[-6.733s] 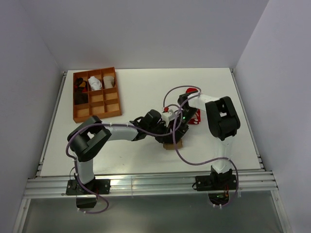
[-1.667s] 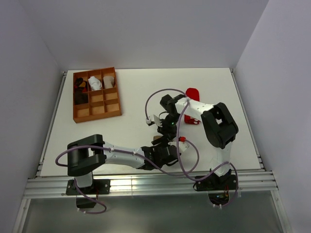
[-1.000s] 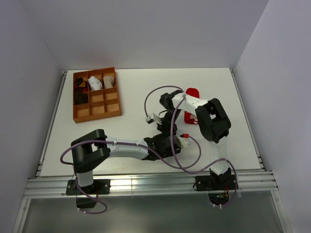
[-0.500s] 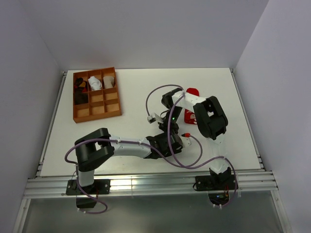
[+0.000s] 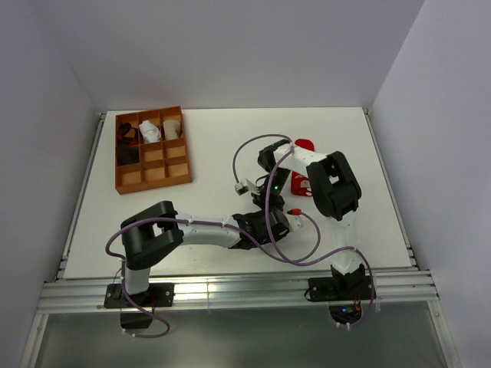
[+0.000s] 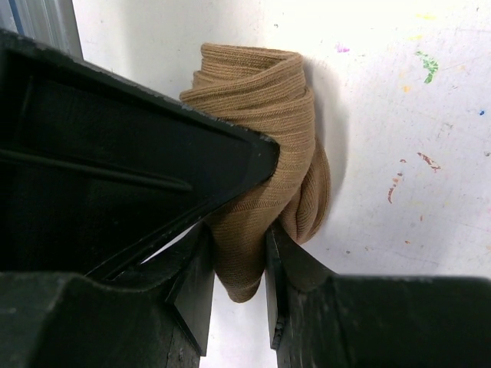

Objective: Roll the socks
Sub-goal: Pick up the sock at the center of the board, then place the sock in the storage box, then roll the sock at the center of the board.

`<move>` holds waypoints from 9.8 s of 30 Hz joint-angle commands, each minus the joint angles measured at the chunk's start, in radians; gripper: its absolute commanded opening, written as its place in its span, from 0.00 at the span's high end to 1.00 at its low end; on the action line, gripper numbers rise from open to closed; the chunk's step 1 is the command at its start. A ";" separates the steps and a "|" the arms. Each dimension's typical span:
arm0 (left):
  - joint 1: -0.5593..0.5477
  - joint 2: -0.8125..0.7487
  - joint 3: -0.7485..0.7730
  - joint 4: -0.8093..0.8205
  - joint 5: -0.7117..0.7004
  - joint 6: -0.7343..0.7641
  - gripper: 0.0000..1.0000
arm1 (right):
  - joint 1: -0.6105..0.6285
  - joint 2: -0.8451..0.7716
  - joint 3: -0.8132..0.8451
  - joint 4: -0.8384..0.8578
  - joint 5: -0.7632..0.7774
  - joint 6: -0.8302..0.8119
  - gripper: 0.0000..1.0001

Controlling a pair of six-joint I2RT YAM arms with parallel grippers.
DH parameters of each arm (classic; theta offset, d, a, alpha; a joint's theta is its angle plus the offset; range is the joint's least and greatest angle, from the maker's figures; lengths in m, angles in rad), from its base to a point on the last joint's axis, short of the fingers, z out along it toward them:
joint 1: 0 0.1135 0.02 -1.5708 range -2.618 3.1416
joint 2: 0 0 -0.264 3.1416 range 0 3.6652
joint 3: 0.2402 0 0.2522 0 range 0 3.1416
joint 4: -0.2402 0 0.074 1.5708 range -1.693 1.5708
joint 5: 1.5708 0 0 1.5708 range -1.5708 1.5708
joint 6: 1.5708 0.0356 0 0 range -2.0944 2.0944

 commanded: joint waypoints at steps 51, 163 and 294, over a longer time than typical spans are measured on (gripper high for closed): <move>0.270 -0.078 0.089 -0.098 0.277 -0.229 1.00 | -0.485 -0.522 -0.004 0.067 -0.174 0.291 0.33; 1.146 0.415 0.526 -0.667 0.365 -0.704 1.00 | -0.519 -0.400 0.119 0.152 -0.191 0.466 0.32; 0.830 -0.351 0.270 -0.120 0.226 -0.618 0.33 | -0.261 -0.354 -0.407 0.758 0.528 0.130 0.65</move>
